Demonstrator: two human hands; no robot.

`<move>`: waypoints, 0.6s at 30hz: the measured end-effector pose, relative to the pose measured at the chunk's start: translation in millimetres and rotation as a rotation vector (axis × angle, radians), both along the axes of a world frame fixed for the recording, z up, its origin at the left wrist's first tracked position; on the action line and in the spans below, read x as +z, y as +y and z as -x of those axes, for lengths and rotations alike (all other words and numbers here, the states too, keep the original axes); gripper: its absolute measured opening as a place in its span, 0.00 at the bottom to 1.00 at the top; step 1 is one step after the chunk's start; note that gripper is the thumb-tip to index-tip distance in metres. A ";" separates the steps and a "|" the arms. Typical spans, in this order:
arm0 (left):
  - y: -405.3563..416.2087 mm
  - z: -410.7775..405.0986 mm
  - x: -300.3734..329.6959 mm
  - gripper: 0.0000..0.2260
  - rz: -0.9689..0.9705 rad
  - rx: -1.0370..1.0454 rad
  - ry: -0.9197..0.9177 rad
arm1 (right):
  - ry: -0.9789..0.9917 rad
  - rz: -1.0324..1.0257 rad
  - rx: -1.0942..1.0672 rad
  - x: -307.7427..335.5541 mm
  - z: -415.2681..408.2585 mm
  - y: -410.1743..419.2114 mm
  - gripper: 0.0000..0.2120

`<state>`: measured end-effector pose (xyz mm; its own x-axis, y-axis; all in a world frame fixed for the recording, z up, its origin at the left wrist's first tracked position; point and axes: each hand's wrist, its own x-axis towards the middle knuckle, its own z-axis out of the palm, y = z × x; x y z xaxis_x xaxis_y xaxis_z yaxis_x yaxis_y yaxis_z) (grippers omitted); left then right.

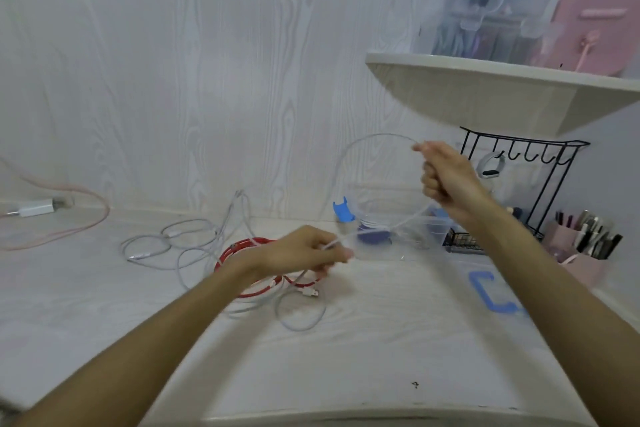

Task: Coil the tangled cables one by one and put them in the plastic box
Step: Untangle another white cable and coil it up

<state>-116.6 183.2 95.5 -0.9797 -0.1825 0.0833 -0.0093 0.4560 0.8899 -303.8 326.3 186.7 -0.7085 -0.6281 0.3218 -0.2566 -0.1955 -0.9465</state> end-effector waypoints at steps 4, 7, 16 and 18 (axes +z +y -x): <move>-57.3 -60.0 -8.1 0.15 0.010 0.095 -0.134 | -0.007 -0.263 -0.310 -20.4 54.7 43.6 0.08; -68.4 -75.1 -8.3 0.15 0.008 0.106 -0.168 | 0.072 -0.807 -0.189 -41.6 54.3 47.5 0.07; -48.0 -42.1 45.6 0.17 -0.025 0.088 -0.102 | 0.656 -0.684 0.259 -32.0 -96.9 -33.0 0.25; -55.0 -42.4 54.7 0.19 -0.100 0.144 -0.109 | 0.478 -0.670 0.447 -34.5 -107.8 -42.5 0.18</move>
